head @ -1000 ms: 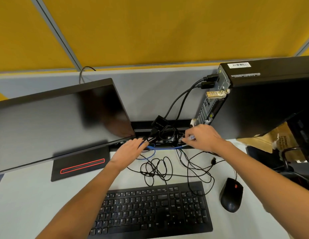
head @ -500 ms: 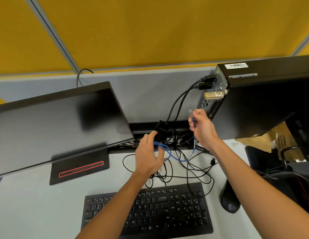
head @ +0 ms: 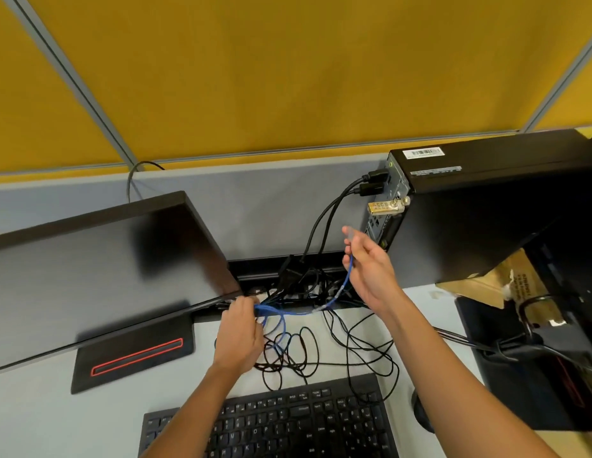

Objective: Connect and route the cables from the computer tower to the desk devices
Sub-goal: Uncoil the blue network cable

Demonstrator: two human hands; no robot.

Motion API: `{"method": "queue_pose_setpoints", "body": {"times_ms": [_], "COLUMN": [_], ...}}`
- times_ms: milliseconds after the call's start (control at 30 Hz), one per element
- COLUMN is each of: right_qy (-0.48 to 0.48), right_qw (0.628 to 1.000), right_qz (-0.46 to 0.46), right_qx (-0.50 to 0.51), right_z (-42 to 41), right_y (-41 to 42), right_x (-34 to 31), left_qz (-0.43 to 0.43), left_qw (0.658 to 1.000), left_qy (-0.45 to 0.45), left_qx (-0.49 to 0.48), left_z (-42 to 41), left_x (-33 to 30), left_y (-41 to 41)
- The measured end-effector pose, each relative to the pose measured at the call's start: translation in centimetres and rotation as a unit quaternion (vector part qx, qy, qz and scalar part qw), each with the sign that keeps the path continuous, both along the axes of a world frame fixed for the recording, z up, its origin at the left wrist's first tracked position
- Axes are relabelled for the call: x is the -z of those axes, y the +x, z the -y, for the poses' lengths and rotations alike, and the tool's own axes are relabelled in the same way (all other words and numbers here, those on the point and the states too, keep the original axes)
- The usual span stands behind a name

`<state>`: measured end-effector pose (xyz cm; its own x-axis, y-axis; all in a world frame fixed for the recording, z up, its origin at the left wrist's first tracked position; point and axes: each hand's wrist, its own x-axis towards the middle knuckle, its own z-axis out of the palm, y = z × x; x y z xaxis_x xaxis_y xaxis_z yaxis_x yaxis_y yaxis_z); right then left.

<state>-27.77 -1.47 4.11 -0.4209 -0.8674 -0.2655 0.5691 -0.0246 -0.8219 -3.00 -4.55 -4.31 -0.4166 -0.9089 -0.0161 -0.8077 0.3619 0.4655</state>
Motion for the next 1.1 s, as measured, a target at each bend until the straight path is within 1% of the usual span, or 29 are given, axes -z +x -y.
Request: {"method": "queue_pose_setpoints", "body": {"times_ms": [67,100,167,233,367,467,500,533,567,633,700,733,800,867,933,1033,1100], "right_qy": [-0.002,0.004,0.013,0.022,0.076,0.088,0.088,0.089,0.087,0.083,0.081,0.082,0.081,0.075,0.065,0.064,0.060], "right_qw": [1.000,1.000,0.999,0.999,0.994,0.985,0.983,0.982,0.981,0.982,0.981,0.980,0.976,0.973,0.968,0.956,0.954], "right_qz": [0.017,0.025,0.043,0.036,-0.069,-0.138,-0.152,-0.161,-0.166,-0.166,-0.170,-0.178,-0.196,-0.207,-0.235,-0.281,-0.289], "right_qx": [0.003,0.006,0.013,0.021,0.044,0.058,0.056,0.052,0.049,0.042,0.037,0.039,0.055,0.069,0.065,0.060,0.061], "right_z": [0.2,0.4,0.6,0.7,0.3,-0.2,-0.5,-0.7,-1.0,-1.3,-1.8,-1.9,-2.0,-1.9,-1.7,-1.5,-1.3], "right_y": [0.0,0.1,0.1,0.3,0.8,0.7,0.6,0.5,0.4,0.4,0.5,0.6,0.8,0.9,1.0,1.0,1.0], "right_x": [0.0,0.0,-0.1,-0.2,-0.5,-0.9,-1.0,-1.1,-1.1,-1.1,-1.2,-1.2,-1.4,-1.7,-1.9,-1.9,-2.2], "left_qz": [0.013,0.040,0.101,0.140,0.168,0.167,0.156,0.126,0.072,-0.072,-0.188,-0.224,-0.249,-0.243,-0.265,-0.293,-0.313], "left_qw": [0.999,0.998,0.993,0.987,0.979,0.979,0.982,0.988,0.994,0.997,0.980,0.970,0.961,0.959,0.947,0.932,0.917], "left_qy": [0.030,0.035,0.023,0.013,0.066,0.065,0.055,0.046,0.038,0.004,-0.048,-0.055,-0.027,0.050,0.137,0.200,0.237], "left_qx": [-0.028,-0.037,-0.055,-0.080,-0.099,-0.096,-0.088,-0.081,-0.074,-0.028,0.043,0.074,0.119,0.133,0.122,0.079,0.071], "left_z": [0.3,0.4,0.4,0.1,-1.3,-2.3,-2.3,-2.2,-2.2,-1.8,-1.5,-1.3,-0.7,0.4,1.6,3.1,3.7], "left_x": [0.0,0.1,0.2,-0.4,-2.6,-5.7,-6.8,-7.9,-9.0,-10.6,-12.2,-12.8,-13.2,-13.1,-12.6,-12.1,-12.2], "left_y": [0.2,0.2,0.2,-0.5,-3.1,-4.4,-4.8,-5.2,-5.7,-7.3,-9.4,-10.5,-12.5,-14.1,-14.8,-14.9,-15.0]}}
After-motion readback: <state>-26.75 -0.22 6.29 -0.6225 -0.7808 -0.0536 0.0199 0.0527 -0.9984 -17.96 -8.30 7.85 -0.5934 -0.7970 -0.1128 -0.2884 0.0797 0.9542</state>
